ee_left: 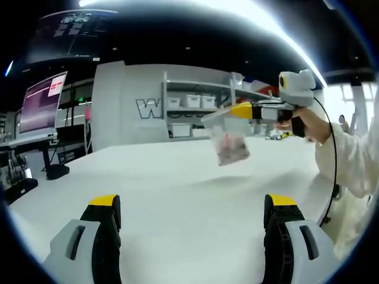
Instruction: Open the resealable bag by pulling the two sides of the seal apart until the entire bag opening is separated and visibly accessible.
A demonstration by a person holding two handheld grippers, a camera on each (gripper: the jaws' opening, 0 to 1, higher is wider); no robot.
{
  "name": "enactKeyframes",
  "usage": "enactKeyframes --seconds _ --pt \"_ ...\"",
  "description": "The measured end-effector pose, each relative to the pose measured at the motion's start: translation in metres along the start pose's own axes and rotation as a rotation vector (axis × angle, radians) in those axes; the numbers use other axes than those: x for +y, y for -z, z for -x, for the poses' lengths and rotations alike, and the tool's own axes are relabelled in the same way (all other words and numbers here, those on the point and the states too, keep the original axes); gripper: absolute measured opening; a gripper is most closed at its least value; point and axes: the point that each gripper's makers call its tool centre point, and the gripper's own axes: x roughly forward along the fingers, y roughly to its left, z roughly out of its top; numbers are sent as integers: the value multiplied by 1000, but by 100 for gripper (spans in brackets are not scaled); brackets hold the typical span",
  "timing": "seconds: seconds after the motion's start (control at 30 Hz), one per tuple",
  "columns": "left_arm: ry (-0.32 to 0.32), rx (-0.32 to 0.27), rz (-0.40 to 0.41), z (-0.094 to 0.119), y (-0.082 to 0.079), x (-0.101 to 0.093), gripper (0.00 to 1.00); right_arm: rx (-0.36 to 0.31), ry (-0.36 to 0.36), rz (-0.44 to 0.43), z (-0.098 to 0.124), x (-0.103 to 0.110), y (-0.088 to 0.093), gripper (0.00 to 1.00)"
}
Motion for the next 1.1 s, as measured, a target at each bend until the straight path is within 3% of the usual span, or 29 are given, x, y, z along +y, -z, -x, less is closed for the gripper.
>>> enactKeyframes --seconds 1.1 --pt "6 2 -2 0 0 -4 100 -11 -21 8 33 20 1 0"
